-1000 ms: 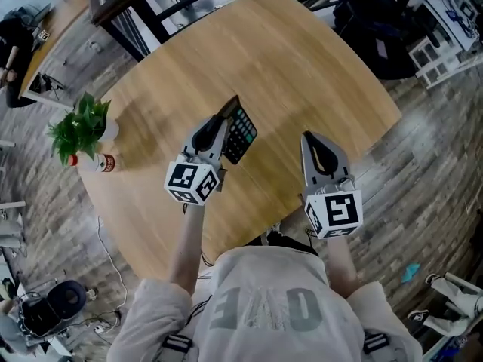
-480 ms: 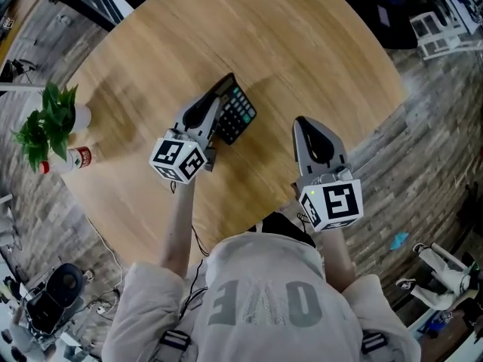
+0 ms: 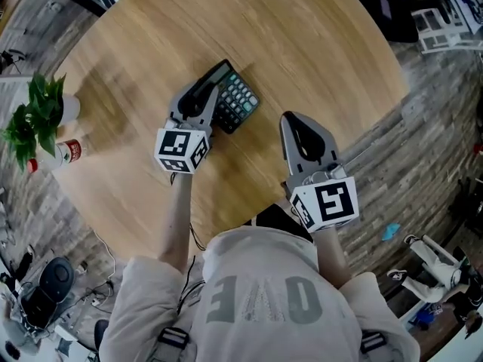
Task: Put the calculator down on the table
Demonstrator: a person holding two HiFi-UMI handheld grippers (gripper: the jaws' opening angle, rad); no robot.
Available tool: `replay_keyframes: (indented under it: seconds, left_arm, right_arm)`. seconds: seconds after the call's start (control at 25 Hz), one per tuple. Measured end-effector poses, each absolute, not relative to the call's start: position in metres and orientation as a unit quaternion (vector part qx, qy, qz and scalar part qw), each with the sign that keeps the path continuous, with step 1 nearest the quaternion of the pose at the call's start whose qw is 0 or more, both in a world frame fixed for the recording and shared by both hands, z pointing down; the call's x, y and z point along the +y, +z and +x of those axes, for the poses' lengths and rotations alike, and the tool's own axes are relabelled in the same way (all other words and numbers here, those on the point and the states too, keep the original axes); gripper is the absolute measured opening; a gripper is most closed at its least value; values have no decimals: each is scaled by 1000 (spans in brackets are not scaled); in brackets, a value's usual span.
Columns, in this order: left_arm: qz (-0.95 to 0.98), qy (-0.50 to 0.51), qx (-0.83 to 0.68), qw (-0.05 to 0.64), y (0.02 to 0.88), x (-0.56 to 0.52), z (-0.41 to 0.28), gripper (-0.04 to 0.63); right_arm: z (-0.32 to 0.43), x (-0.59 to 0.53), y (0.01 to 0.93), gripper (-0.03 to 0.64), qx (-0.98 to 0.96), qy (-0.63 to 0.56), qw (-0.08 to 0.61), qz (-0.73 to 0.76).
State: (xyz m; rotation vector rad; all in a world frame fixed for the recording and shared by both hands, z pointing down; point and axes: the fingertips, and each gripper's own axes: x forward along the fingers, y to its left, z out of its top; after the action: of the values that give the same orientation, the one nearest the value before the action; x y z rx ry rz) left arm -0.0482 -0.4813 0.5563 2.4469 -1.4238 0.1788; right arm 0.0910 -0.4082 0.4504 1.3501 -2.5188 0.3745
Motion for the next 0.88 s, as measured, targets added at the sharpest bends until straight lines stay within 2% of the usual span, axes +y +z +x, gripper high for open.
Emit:
replay_keyframes:
  seconds: [0.88]
  left_arm:
    - [846,122,-516,65,558,-487,-52,178]
  right_arm:
    - [93,-388,453,21,-866,115,161,460]
